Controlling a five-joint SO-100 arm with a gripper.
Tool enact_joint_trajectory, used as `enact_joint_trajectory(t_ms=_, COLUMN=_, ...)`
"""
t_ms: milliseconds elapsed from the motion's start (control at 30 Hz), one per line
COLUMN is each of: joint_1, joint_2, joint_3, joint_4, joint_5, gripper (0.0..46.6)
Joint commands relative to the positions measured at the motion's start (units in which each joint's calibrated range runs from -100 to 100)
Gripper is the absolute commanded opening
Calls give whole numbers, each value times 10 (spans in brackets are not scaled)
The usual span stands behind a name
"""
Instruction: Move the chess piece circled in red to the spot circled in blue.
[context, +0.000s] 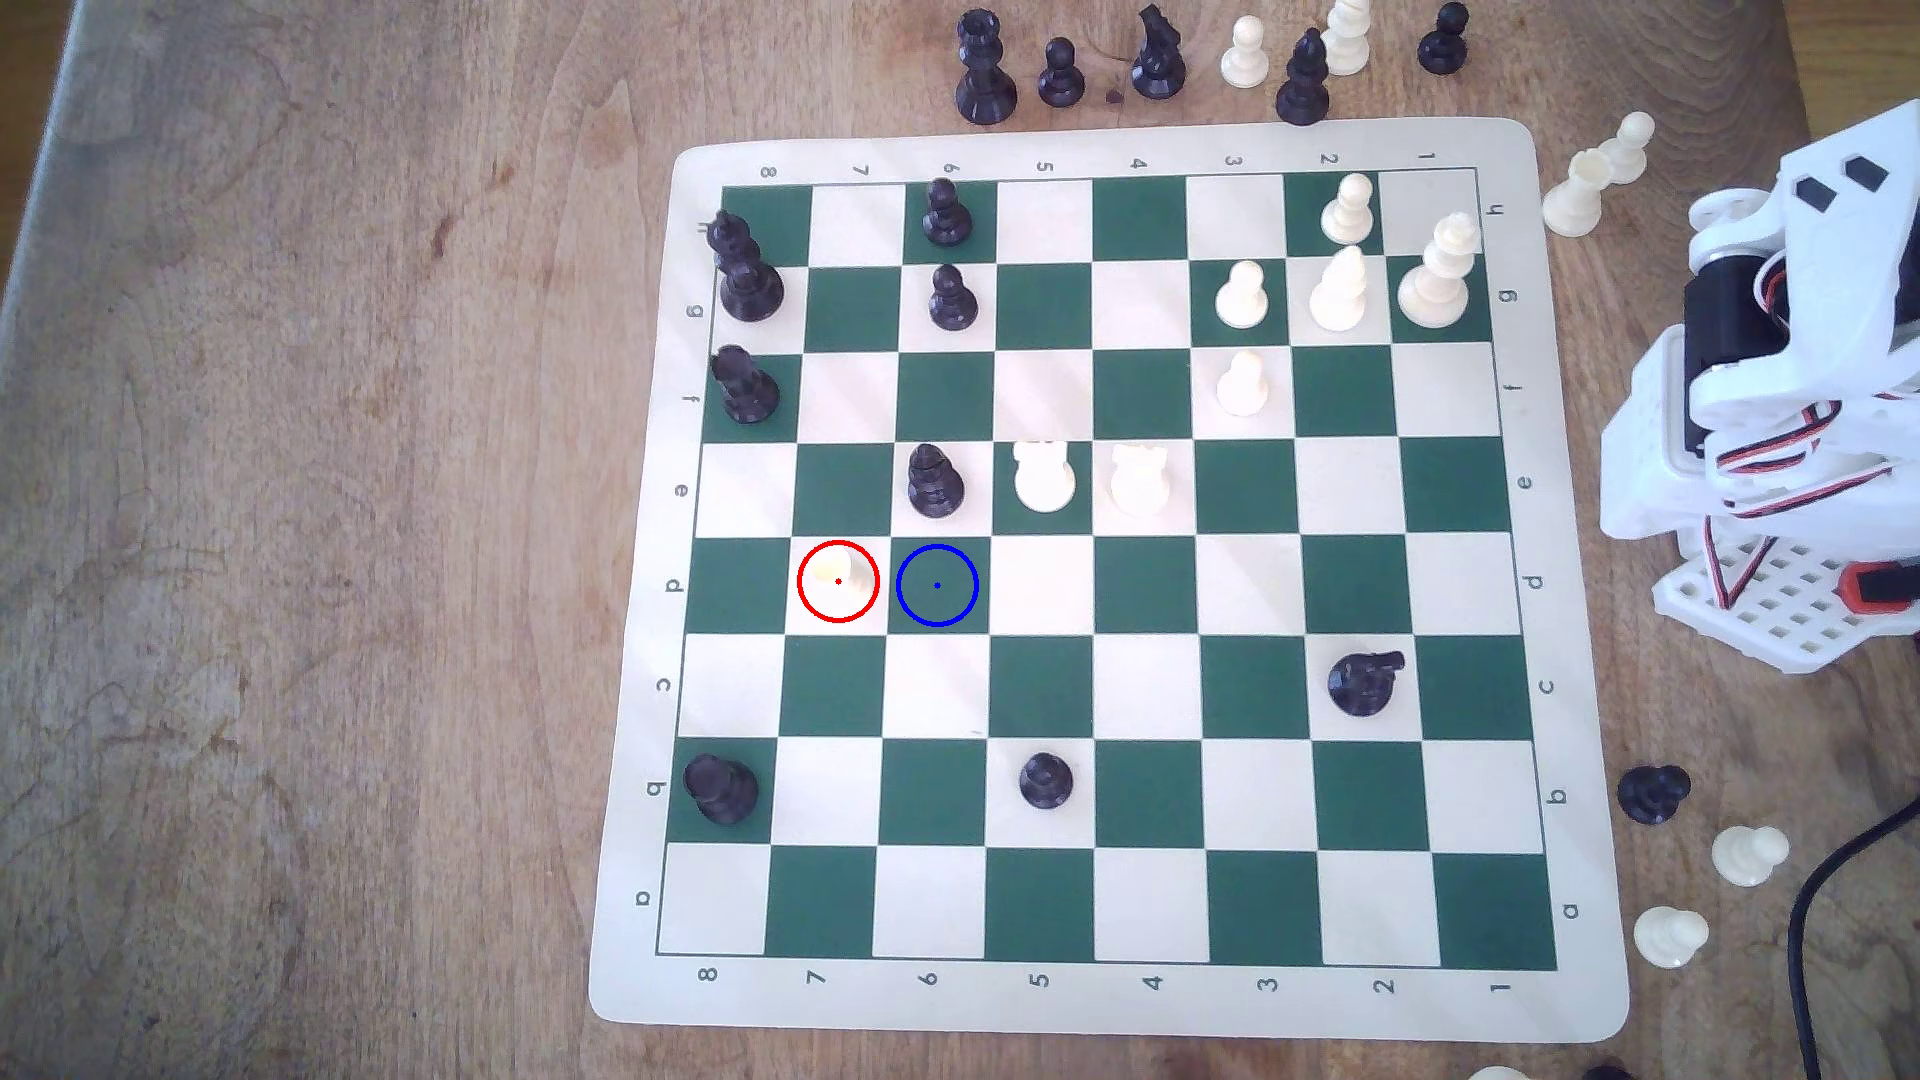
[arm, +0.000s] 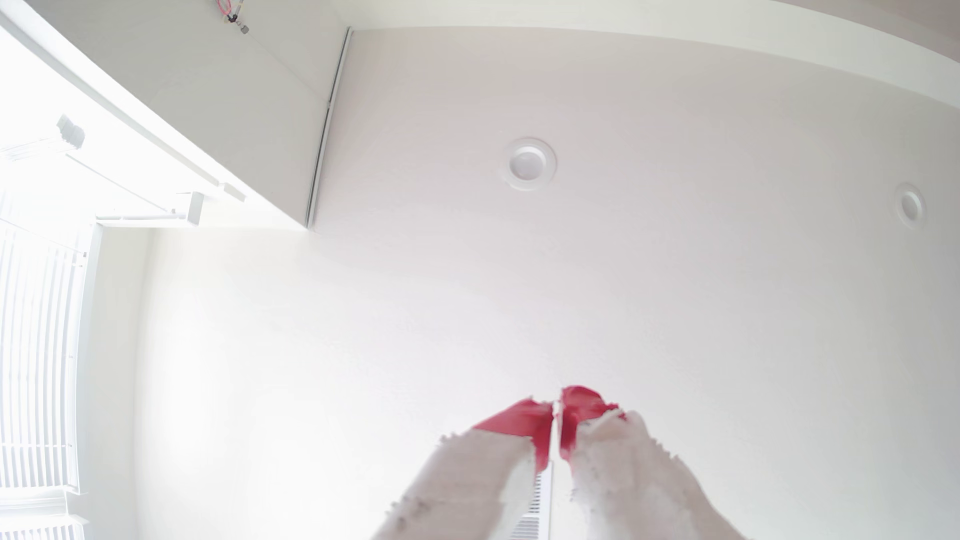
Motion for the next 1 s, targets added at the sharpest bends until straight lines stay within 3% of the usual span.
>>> enact_joint_trajectory(t_ms=0, joint_1=-19, joint_2=-3, joint_3=12, joint_4=2, joint_5=1, gripper=6)
enact_joint_trajectory(t_ms=233, joint_1=-37, joint_2=-2, joint_3=12, joint_4=226, joint_5=1, gripper=5)
enact_joint_trajectory(t_ms=400, joint_1=-39, joint_2=-2, joint_3=-51, joint_4=529, joint_5=-1, gripper=5)
enact_joint_trajectory(t_ms=500, joint_1=-45, joint_2=-2, joint_3=-49, joint_4=583, joint_5=-1, gripper=4)
enact_joint_trajectory(t_ms=567, joint_1=-52, joint_2=-2, joint_3=-87, joint_4=764, joint_5=-2, gripper=4)
enact_joint_trajectory(t_ms=667, joint_1=-55, joint_2=-1, joint_3=-114, joint_4=846, joint_5=-2, gripper=4)
enact_joint_trajectory(t_ms=767, joint_1=-51, joint_2=-1, joint_3=-172, joint_4=1032, joint_5=-2, gripper=4)
enact_joint_trajectory(t_ms=967, joint_1=-41, joint_2=20, joint_3=-248, joint_4=1182, joint_5=-3, gripper=12)
